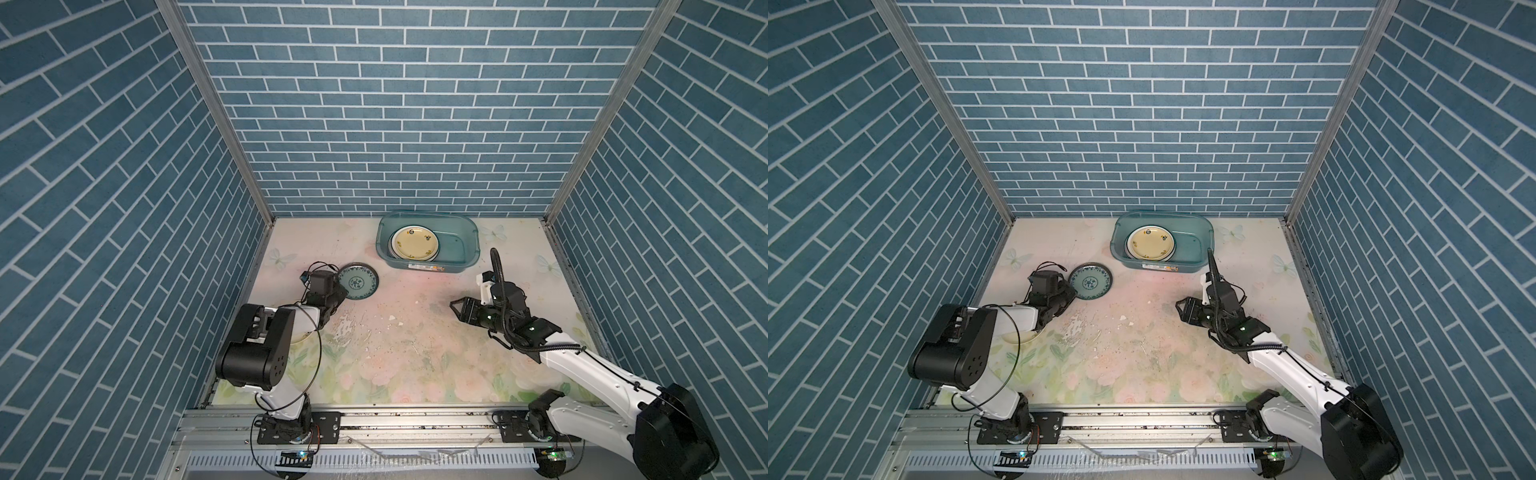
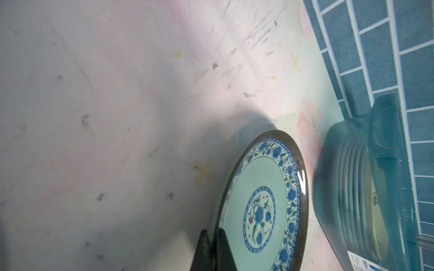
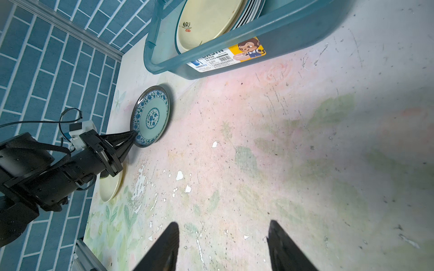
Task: Place the plates into the plastic bin on the countertop
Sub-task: Pick up the plate from the middle-left of the table.
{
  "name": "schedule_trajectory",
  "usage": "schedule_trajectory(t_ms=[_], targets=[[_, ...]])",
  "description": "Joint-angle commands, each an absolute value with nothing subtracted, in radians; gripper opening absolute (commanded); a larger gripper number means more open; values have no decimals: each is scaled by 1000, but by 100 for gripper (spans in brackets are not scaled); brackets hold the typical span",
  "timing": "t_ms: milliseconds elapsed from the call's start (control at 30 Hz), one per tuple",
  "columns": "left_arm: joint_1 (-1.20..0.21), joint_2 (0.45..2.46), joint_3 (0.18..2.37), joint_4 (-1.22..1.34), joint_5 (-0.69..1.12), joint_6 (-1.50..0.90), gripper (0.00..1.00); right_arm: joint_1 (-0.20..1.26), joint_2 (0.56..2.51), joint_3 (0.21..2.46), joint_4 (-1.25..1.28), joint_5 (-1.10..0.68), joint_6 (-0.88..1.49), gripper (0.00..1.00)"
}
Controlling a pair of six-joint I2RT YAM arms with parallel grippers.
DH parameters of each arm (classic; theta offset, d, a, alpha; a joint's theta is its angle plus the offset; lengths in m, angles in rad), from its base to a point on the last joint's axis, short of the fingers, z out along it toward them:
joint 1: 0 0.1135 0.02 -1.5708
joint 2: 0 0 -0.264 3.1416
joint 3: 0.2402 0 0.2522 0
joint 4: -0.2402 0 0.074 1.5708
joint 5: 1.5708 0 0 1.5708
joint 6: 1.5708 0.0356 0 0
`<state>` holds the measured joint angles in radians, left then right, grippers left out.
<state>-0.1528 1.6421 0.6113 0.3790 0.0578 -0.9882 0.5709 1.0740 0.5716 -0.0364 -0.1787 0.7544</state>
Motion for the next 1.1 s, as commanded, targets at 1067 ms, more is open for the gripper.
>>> schedule_trajectory(t_ms=[1067], targets=[[-176,1065,603,-11,89,-901,0,568,1085,664,-21,-244,778,61]])
